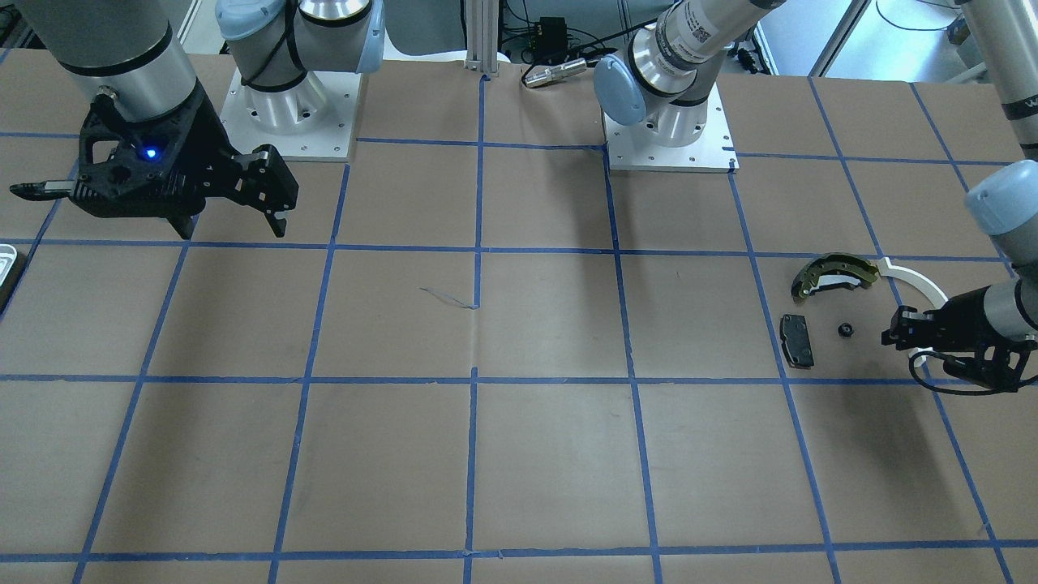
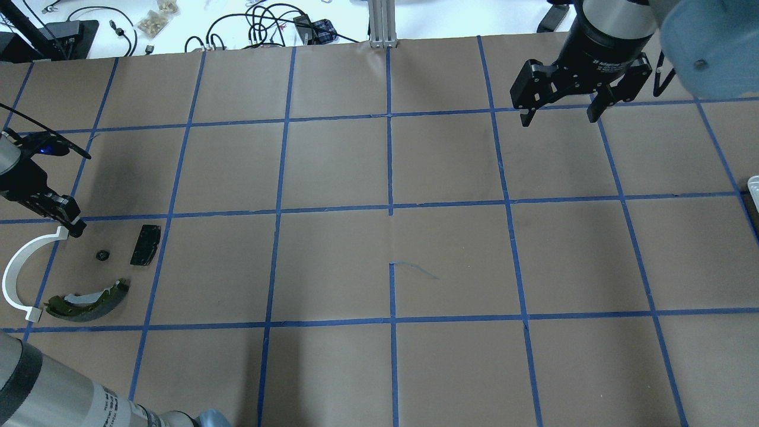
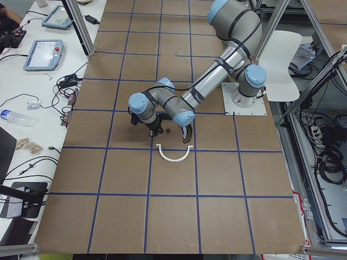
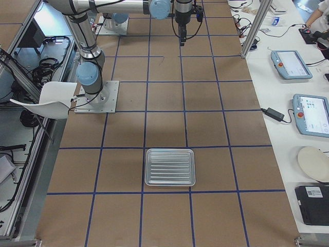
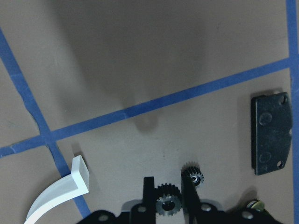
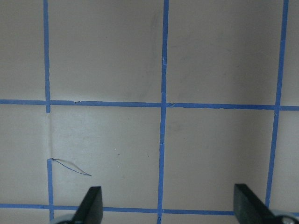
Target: Place bearing gear from tray to pile
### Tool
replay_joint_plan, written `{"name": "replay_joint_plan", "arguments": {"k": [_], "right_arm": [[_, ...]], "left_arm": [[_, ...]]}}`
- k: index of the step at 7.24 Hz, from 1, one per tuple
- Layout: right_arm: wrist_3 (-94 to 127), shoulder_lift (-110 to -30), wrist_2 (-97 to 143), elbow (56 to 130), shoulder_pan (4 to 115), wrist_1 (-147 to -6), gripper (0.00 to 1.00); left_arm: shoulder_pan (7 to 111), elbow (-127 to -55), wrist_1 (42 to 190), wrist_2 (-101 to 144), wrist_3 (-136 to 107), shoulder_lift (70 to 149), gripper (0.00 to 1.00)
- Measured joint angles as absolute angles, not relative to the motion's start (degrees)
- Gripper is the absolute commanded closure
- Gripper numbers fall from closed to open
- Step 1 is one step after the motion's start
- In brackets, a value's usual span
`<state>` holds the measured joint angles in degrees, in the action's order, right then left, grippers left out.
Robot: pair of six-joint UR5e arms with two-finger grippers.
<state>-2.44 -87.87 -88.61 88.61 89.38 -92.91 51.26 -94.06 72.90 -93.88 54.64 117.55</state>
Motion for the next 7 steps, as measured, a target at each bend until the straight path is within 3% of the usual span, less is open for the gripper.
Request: {"name": "replay_joint_plan", "arguments": {"k": [7], "right_arm": [[-2.48, -87.89, -88.76, 88.67, 89.39, -93.01, 0.0]], "left_arm": [[50.99, -96.79, 71.37, -94.3, 55.14, 118.07, 1.0]]}}
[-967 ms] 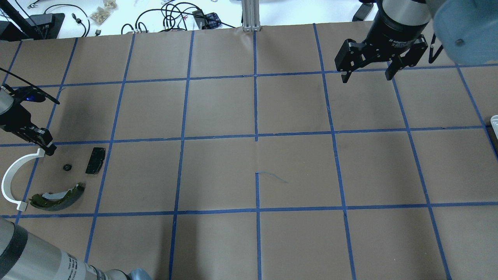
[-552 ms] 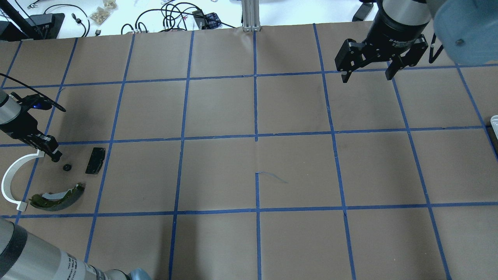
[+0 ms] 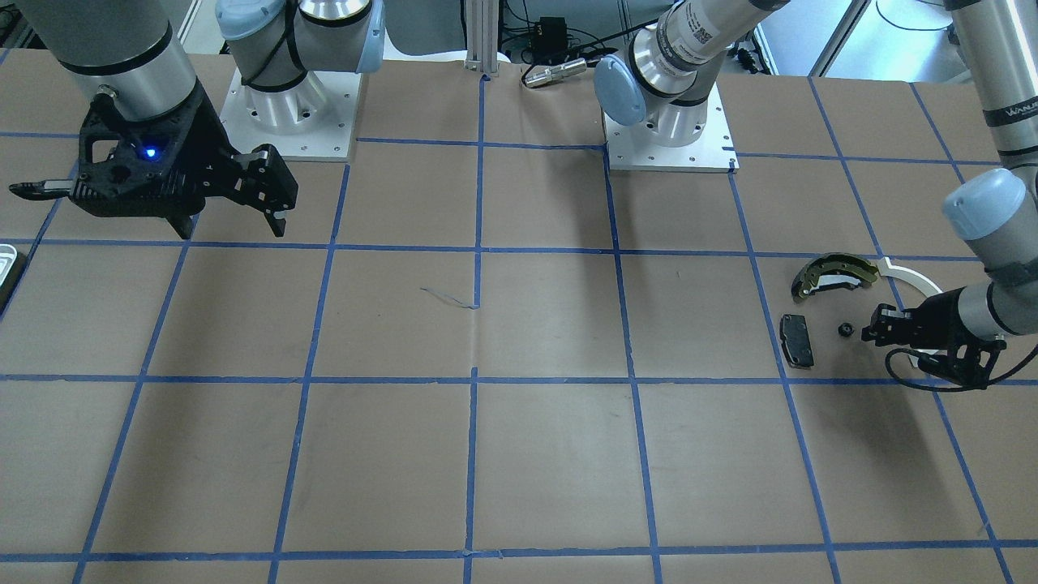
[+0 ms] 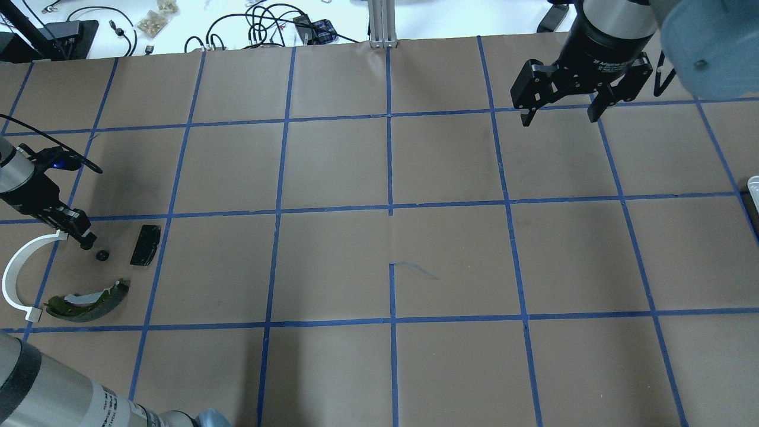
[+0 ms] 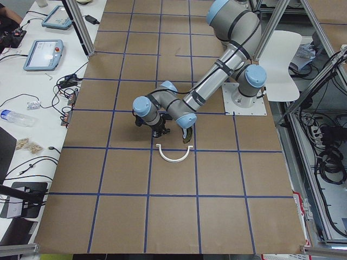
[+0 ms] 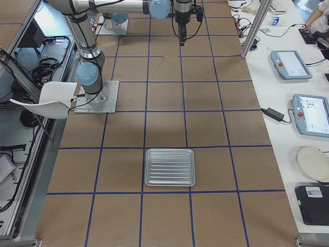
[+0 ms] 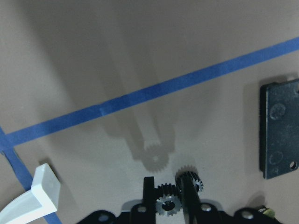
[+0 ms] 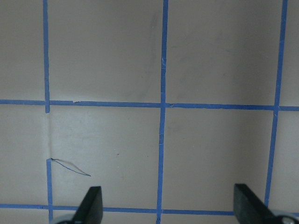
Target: Place bearing gear from tray to pile
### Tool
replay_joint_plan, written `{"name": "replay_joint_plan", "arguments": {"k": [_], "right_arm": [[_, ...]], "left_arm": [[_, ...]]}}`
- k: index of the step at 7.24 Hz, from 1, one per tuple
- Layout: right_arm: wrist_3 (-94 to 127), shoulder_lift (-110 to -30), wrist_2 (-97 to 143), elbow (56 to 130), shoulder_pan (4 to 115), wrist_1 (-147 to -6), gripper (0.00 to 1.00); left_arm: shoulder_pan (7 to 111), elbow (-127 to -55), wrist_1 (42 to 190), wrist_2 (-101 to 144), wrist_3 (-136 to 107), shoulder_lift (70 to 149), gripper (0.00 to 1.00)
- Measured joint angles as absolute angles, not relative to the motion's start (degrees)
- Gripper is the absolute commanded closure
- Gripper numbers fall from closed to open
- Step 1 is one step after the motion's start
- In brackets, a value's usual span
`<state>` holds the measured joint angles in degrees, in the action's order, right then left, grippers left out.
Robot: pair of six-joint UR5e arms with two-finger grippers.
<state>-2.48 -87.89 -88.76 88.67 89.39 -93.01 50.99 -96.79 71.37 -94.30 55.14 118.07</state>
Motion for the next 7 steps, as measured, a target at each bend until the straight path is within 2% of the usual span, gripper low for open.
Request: {"name": "replay_joint_plan", "arguments": {"k": [7], "right_arm": [[-2.51, -87.89, -88.77, 88.68, 89.38, -93.1, 0.0]], "left_arm": [[50.19, -96.94, 71.53, -95.62, 54.84, 118.47, 1.0]]}}
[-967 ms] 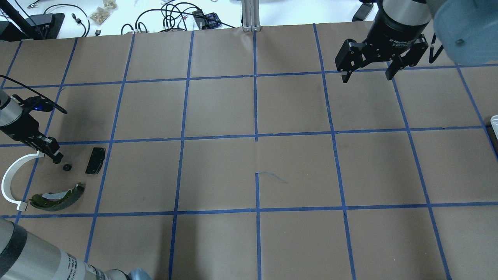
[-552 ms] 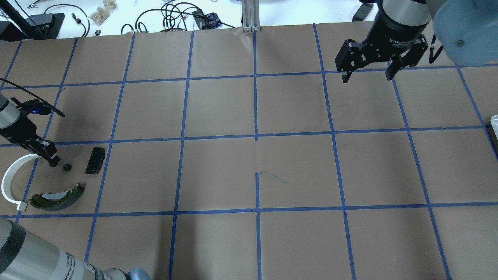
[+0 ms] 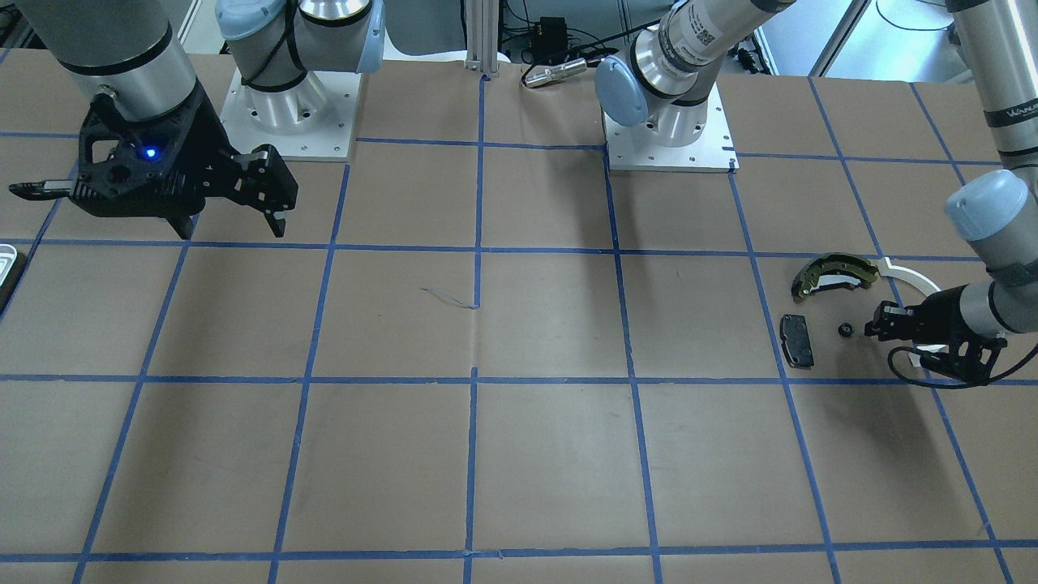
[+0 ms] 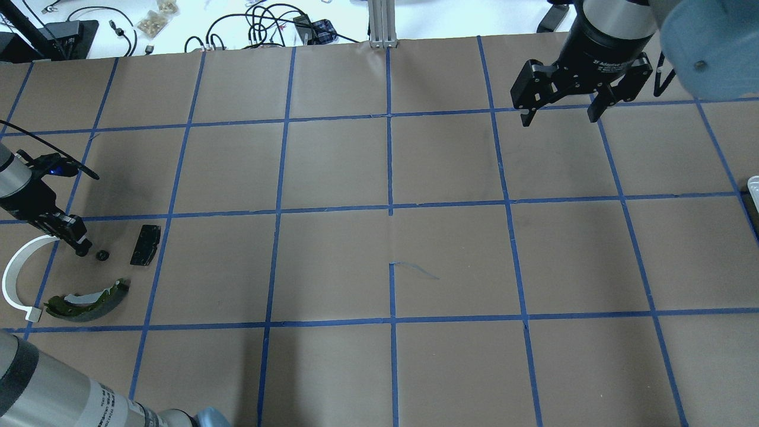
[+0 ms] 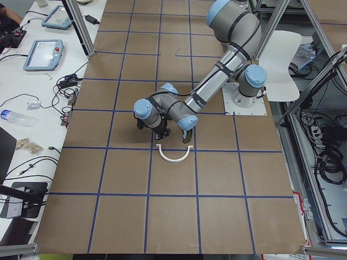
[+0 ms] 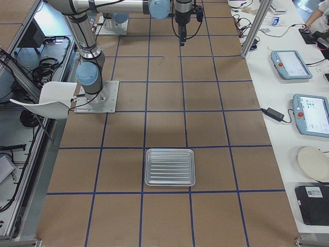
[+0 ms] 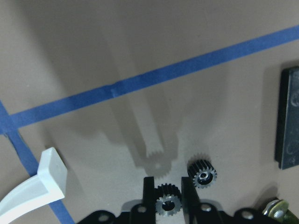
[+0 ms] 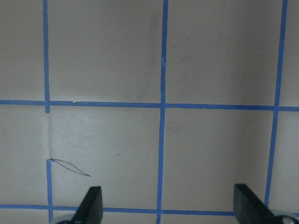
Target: Place bearing gear from tray to pile
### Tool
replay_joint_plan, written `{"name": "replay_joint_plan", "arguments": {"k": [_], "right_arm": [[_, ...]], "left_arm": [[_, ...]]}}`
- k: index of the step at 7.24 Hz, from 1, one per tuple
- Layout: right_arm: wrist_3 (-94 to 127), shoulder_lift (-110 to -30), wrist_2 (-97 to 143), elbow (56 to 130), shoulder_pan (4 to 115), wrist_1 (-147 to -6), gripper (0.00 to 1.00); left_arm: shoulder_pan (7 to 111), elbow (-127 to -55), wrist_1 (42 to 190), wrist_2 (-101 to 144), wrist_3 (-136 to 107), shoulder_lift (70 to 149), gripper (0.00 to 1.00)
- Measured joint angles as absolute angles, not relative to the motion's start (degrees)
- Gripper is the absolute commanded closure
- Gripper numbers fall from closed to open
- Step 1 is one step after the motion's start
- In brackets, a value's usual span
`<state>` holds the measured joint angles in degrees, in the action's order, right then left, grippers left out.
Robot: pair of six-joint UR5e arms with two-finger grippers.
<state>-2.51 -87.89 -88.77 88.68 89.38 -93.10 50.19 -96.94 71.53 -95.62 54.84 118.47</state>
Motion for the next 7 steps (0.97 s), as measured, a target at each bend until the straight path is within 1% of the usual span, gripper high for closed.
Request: {"name": "replay_joint_plan", "arguments": {"k": [2, 3, 4, 5, 6, 7], "right_arm": [[-2.47, -87.89, -88.77, 88.68, 89.39, -93.1, 0.0], [-2.46, -87.89, -88.77, 88.68, 89.38, -93.1, 0.0], [-2.46, -87.89, -88.77, 88.68, 89.38, -93.14, 0.0], [-2.46, -87.89, -88.77, 88.68, 89.38, -93.14, 0.0], [-2.46, -87.89, -88.77, 88.68, 89.38, -93.11, 0.0], [-2.46, -87.89, -88.75, 88.68, 89.38, -93.09, 0.0]], "left_arm": [[50.19, -96.89, 71.54, -95.53, 54.71, 118.88, 1.0], [50.19, -96.88, 71.54, -95.42, 54.66, 119.13, 0.78], [50.2, -96.89, 71.54, -95.35, 54.59, 119.27, 0.29], [50.24, -96.88, 71.59, -95.41, 54.51, 119.31, 0.18], [50.24, -96.84, 71.7, -95.53, 54.45, 119.3, 0.15], [50.24, -96.73, 71.86, -95.64, 54.42, 119.16, 0.15]]}}
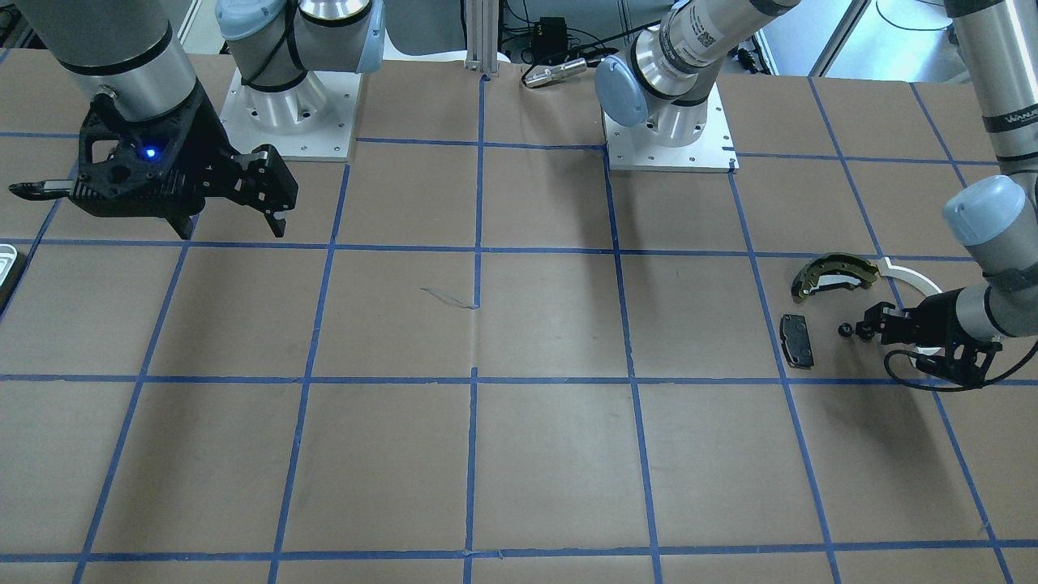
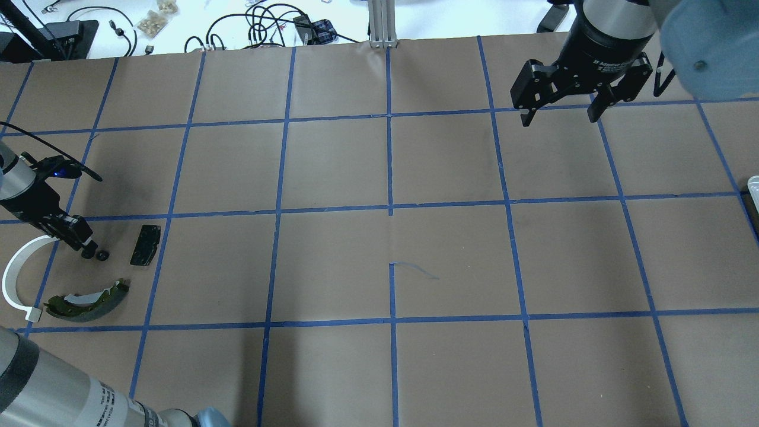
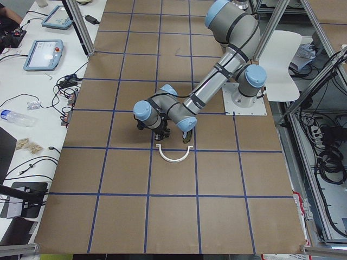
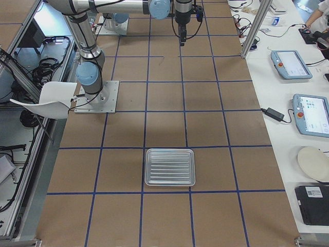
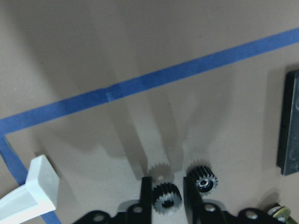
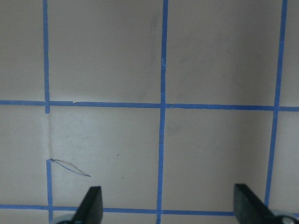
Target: Place bearing gear from tray to pile
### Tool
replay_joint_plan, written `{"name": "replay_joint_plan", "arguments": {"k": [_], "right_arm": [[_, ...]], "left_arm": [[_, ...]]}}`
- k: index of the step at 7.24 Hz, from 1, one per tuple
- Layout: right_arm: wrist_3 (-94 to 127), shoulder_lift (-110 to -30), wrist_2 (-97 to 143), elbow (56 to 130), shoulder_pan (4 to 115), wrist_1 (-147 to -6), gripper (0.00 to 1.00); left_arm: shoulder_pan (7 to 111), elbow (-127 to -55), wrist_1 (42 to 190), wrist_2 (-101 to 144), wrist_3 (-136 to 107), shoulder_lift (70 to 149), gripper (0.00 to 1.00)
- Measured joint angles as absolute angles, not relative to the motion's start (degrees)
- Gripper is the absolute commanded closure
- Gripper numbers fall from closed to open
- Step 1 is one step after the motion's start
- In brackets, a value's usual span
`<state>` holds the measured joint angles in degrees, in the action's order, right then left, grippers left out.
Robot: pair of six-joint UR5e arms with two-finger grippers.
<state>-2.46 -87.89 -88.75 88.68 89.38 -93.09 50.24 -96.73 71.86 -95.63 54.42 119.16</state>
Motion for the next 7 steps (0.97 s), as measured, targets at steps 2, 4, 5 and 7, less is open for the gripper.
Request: {"name": "replay_joint_plan", "arguments": {"k": [2, 4, 5, 7], "right_arm": [[-2.46, -87.89, -88.69, 88.68, 89.39, -93.08, 0.0], [-2.46, -87.89, -88.68, 88.68, 89.39, -93.08, 0.0], [-2.46, -87.89, -88.68, 88.68, 89.39, -93.07, 0.0], [-2.46, -87.89, -88.68, 88.68, 89.39, -93.08, 0.0]], "left_arm": [[50.95, -95.77, 72.44, -95.7, 52.31, 117.82, 0.15], [55.89, -92.72, 75.37, -94.77, 42.12, 115.26, 0.15], [59.87, -89.75, 79.35, -93.84, 35.87, 113.42, 0.13], [68.12, -83.88, 85.29, -91.81, 27.38, 109.68, 0.07]]}}
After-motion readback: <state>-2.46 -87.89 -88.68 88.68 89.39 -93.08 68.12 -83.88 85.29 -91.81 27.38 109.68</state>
